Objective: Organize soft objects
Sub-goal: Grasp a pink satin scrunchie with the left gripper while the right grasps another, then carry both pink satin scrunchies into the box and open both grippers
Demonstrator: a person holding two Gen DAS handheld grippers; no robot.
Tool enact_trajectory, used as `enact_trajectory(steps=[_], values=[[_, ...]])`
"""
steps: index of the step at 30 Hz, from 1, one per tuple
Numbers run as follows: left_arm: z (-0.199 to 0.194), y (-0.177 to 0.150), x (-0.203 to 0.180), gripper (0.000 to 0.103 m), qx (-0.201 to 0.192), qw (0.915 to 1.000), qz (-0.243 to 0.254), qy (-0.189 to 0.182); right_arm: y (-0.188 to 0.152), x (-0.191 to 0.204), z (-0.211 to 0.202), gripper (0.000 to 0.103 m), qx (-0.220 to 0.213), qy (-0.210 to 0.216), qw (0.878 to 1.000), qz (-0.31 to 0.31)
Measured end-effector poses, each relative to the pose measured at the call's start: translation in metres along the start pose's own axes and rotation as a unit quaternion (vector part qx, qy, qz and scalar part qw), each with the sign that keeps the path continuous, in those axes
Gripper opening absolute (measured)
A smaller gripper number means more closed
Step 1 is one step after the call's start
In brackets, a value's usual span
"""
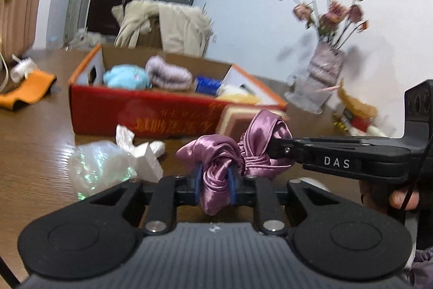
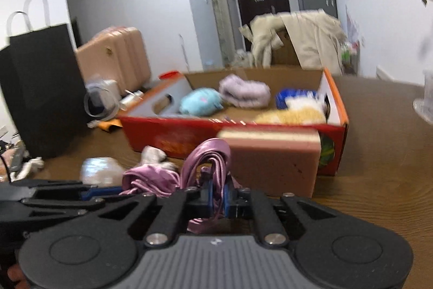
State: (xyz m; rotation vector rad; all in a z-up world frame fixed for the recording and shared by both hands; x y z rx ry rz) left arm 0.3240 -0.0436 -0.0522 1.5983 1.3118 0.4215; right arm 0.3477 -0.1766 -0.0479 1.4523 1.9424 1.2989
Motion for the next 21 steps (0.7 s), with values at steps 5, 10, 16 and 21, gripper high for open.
enact_trajectory(steps=[5,10,16,21], values=[[-0.036,0.006,-0.018,0.019,-0.023,0.9996,0.014,-0.006,0.003,0.013,-0.037,0.007,-0.023,0.015,1.0,0.006],[-0.042,0.02,-0.024,0.019,-0.026,0.9993,0.025,-0.004,0.014,0.018,-0.046,0.007,-0.033,0.017,0.999,0.001],[-0.001,0.101,-0.012,0.019,-0.007,0.9974,0.07,-0.014,0.081,-0.006,-0.018,0.007,-0.036,0.029,0.999,0.004],[0.098,0.159,0.032,0.019,0.051,0.9975,0.048,0.006,0.129,-0.044,0.077,0.006,0.022,0.013,0.999,0.021]])
Point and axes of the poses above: each gripper's, at about its wrist camera, not at the fingertips, and z roughly the way its jaws point, x to its left, y to its top, the point moved 10 cm from there along z, roughly the way its jaws point, and after that the axes turned 5 degrees about -y, right-handed, at the moved point
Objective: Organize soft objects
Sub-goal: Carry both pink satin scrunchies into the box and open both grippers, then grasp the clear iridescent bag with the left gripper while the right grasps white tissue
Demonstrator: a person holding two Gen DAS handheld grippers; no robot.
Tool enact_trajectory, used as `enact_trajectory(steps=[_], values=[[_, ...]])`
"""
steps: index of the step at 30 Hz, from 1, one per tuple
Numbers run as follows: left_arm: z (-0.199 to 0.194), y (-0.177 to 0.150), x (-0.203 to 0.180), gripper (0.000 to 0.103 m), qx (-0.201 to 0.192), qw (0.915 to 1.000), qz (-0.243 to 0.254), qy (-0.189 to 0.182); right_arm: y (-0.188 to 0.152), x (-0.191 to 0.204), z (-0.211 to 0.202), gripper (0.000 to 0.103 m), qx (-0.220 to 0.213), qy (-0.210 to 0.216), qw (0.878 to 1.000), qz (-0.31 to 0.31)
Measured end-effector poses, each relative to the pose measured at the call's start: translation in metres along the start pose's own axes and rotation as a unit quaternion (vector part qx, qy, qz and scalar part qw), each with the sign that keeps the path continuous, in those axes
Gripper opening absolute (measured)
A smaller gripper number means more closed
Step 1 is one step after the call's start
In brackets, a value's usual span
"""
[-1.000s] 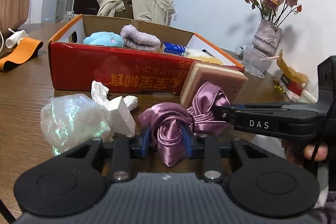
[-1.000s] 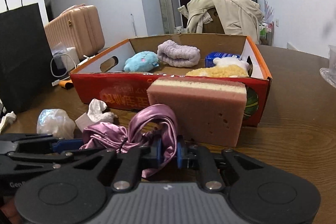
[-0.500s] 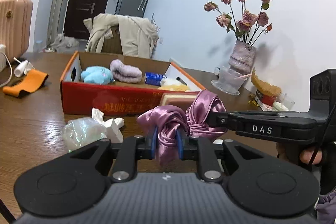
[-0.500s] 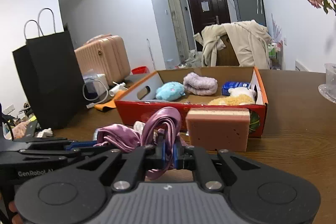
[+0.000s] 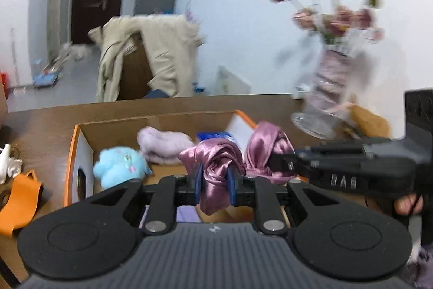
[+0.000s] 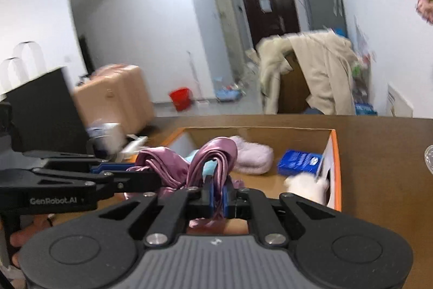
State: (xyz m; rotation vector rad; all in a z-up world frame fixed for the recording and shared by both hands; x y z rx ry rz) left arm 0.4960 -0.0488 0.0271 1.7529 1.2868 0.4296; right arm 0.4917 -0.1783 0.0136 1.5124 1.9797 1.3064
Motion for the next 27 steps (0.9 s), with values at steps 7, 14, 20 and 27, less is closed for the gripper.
enact_trajectory(steps=[7,14,20,27], values=[[0.112,-0.015,0.05,0.024,0.094,0.9941,-0.051,0.022,-0.002,-0.051,0.105,0.012,0.116,-0.056,0.991,0.024],[0.1,-0.009,0.061,0.05,0.071,0.9955,-0.063,0.008,0.018,-0.05,0.086,0.043,0.076,-0.068,0.995,0.003],[0.035,0.02,0.042,0.052,0.029,0.9989,-0.033,0.019,0.055,-0.039,0.034,0.043,0.032,-0.073,0.997,-0.014],[-0.065,0.03,0.011,0.066,-0.025,0.9988,0.01,0.042,0.065,-0.01,-0.063,0.053,-0.025,-0.078,0.995,-0.051]])
Point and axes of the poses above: each gripper's, at about its wrist camera, not at the fingertips, and z roughly the way its jaws point, x to its left, y to its top, the point moved 10 cm from there along z, roughly the way its jaws point, and after that the axes turned 5 degrees about -y, right-handed, at the moved point
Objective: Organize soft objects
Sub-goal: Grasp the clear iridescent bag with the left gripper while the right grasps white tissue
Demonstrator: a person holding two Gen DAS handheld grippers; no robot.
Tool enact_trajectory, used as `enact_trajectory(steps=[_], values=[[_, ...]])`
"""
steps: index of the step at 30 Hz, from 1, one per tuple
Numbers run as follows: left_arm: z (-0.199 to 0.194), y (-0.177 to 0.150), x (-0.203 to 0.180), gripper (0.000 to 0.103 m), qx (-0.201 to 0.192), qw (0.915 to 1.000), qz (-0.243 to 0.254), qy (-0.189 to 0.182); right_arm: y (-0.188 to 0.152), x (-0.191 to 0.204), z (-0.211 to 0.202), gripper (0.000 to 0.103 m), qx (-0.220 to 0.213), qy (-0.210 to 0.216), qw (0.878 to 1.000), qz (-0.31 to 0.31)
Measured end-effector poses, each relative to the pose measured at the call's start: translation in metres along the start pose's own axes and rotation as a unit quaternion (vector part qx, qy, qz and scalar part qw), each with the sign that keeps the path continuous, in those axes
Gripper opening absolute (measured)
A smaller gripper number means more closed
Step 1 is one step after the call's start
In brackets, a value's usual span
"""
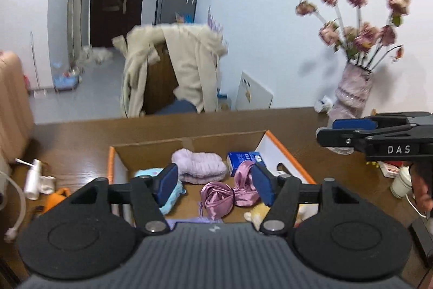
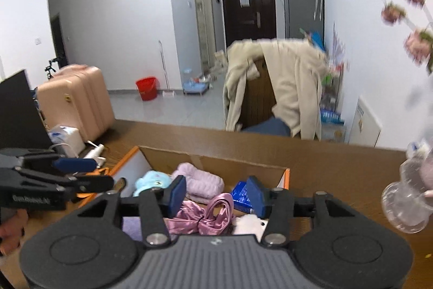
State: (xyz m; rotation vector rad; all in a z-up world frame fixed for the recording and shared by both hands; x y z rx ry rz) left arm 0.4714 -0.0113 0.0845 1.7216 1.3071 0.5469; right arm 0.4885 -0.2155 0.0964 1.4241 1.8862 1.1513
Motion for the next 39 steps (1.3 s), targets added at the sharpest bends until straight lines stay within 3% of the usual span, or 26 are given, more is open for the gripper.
enact_trajectory(steps=[3,6,10,14,17,20,25,30,39], values=[[-0.045,-0.004,-0.012,0.073,-0.022,0.9997,0.013,0.004,-0.001,0.01,-0.045,0.054,-0.028,-0.001,0.999,-0.019],[-0.08,-0.015,-0.023,0.074,-0.035,0.9991,0.023,0.003,-0.008,0.018,-0.078,0.055,-0.045,0.003,0.999,-0.022],[-0.118,-0.04,-0.033,0.078,-0.054,0.9975,0.034,0.03,-0.026,0.029,-0.12,0.057,-0.085,-0.001,0.996,-0.024],[-0.156,-0.088,-0.046,0.086,-0.092,0.9935,0.041,0.053,-0.075,0.044,-0.154,0.062,-0.121,-0.004,0.992,-0.025],[-0.182,-0.134,-0.06,0.097,-0.107,0.9924,0.043,0.042,-0.121,0.058,-0.175,0.077,-0.134,-0.001,0.991,-0.024],[-0.202,-0.177,-0.071,0.1,-0.119,0.9909,0.049,0.042,-0.167,0.066,-0.188,0.079,-0.127,0.005,0.992,-0.006],[-0.208,-0.214,-0.078,0.101,-0.101,0.9934,0.036,0.041,-0.215,0.069,-0.195,0.081,-0.099,0.018,0.995,0.021],[-0.202,-0.209,-0.075,0.102,-0.103,0.9933,0.03,0.042,-0.219,0.063,-0.19,0.081,-0.093,0.002,0.995,0.021],[-0.159,-0.214,-0.056,0.102,-0.066,0.9965,0.01,0.05,-0.233,0.048,-0.151,0.08,-0.05,0.001,0.998,0.039]])
Point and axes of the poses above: each gripper's, at about its wrist camera, not at the fingertips, and z roughly the way its jaws point, x to its left, y to its top, the point moved 10 cm from there along z, roughly the way its jaws point, and after that the axes turned 5 degrees about -y, right-handed, at the moved point
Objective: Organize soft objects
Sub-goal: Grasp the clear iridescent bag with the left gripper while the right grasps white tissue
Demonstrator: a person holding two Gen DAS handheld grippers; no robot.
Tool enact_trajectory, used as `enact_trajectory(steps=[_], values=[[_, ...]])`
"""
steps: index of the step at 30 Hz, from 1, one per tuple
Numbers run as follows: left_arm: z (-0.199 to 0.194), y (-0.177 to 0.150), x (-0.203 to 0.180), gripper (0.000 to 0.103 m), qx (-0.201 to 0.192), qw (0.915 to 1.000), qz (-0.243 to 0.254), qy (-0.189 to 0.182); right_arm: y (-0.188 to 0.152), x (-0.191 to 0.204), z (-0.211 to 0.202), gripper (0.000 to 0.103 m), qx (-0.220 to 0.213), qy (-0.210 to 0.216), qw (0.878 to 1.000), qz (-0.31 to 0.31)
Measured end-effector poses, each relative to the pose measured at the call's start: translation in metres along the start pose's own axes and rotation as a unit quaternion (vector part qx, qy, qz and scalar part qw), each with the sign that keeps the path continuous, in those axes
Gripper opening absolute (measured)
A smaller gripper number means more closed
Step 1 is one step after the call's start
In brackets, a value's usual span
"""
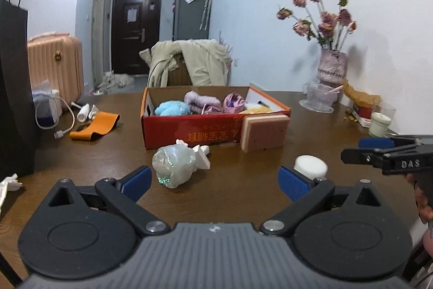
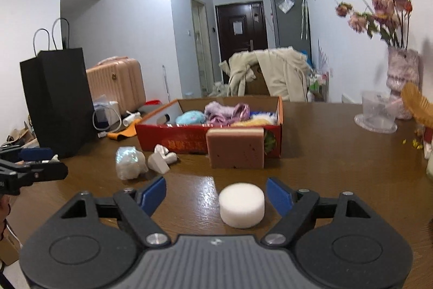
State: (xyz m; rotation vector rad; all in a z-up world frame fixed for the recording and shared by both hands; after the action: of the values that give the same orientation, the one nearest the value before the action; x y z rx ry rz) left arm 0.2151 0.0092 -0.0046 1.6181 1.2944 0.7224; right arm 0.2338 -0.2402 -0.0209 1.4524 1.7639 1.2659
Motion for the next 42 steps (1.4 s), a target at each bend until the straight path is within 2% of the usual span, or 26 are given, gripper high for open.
enact_trajectory(steps=[6,11,14,16,17,19,22,29,33,36,38,42], values=[[0.052,-0.001,0.028,0.101,0.024,0.9986,-0.008,0.047,0.003,0.017,0.038,0.073,0.018,0.026,0.999,-0.013],[0.105,0.004,0.047,0.1,0.039,0.9975,-0.001,0.058,0.008,0.032,0.072,0.065,0.033,0.035,0.999,-0.023],[0.126,0.0,0.057,0.095,0.051,0.9972,-0.001,0.055,0.011,0.044,0.091,0.064,0.041,0.043,0.998,-0.032],[0.136,-0.003,0.064,0.086,0.06,0.9969,-0.014,0.048,0.013,0.053,0.104,0.063,0.046,0.048,0.997,-0.039],[0.139,-0.005,0.068,0.081,0.064,0.9967,-0.023,0.045,0.014,0.057,0.11,0.063,0.048,0.051,0.997,-0.041],[0.143,-0.01,0.071,0.058,0.072,0.9965,-0.036,0.024,0.016,0.066,0.125,0.062,0.056,0.055,0.996,-0.046],[0.138,-0.011,0.079,0.048,0.065,0.9962,-0.058,0.006,0.018,0.08,0.146,0.059,0.068,0.062,0.994,-0.056],[0.123,-0.004,0.113,0.047,0.031,0.9929,-0.112,0.023,0.04,0.114,0.193,0.057,0.077,0.078,0.992,-0.06],[0.127,-0.009,0.125,0.046,0.039,0.9886,-0.144,0.019,0.042,0.14,0.228,0.055,0.101,0.078,0.987,-0.093],[0.124,-0.006,0.123,0.046,0.031,0.9886,-0.147,0.009,0.035,0.147,0.253,0.036,0.128,0.056,0.984,-0.115],[0.123,-0.006,0.122,0.046,0.03,0.989,-0.145,0.008,0.03,0.149,0.26,0.017,0.144,0.057,0.982,-0.109],[0.124,-0.007,0.119,0.042,0.033,0.989,-0.144,0.006,0.032,0.148,0.25,0.008,0.139,0.065,0.984,-0.096]])
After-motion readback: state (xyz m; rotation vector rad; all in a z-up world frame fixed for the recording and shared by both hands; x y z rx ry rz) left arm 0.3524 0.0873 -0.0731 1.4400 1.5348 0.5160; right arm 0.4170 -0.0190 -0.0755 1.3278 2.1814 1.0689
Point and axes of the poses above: each gripper's, at about its wrist camera, not at the fingertips, and z roughly the way its jaws point, x to its left, y to its top, the point moved 10 cm from there along z, roughly the way its jaws point, and after that the axes turned 5 degrees about -y, right-handed, at the moved point
